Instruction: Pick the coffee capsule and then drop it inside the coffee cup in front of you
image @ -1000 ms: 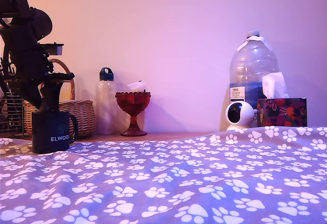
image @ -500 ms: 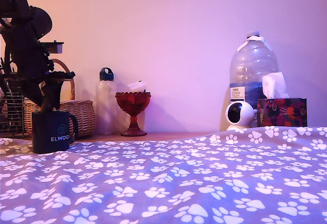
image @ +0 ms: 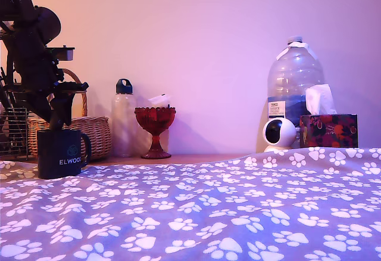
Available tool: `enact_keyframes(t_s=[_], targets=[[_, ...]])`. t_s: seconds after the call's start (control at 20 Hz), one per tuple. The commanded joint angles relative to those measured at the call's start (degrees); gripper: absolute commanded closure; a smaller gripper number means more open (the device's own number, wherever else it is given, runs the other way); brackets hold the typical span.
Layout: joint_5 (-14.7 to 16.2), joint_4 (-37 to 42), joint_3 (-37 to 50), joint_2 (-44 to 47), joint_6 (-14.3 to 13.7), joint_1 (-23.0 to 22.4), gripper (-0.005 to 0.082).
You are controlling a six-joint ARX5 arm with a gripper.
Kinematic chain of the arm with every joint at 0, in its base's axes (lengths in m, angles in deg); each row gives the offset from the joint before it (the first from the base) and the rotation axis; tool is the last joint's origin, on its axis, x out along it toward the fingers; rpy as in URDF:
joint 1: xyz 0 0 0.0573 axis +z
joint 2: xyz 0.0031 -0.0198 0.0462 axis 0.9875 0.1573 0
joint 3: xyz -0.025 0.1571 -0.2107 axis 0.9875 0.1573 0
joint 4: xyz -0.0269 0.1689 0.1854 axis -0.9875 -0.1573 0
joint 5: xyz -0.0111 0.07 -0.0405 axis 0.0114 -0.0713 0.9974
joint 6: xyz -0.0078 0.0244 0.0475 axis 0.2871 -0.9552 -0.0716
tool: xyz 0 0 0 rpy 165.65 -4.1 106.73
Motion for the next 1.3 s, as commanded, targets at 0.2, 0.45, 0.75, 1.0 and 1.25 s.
enact_keyframes(t_s=[0.2,0.45,0.75,1.0,1.25], targets=[[0.15,0.42,-0.96,1.14,-0.13,0.09,0.0603],[0.7,0.68,-0.96,1.11,-0.13,0.07,0.0234],[3.23,-0.33,-2.47,1.01,-0.24,0.07,0.0107],[5.27,-4.46,-3.52,-0.98,-0.68,-0.04,0.0181],[7.08,-7.39,-3.5,-7.3,-0.55,-0.09,0.0662]])
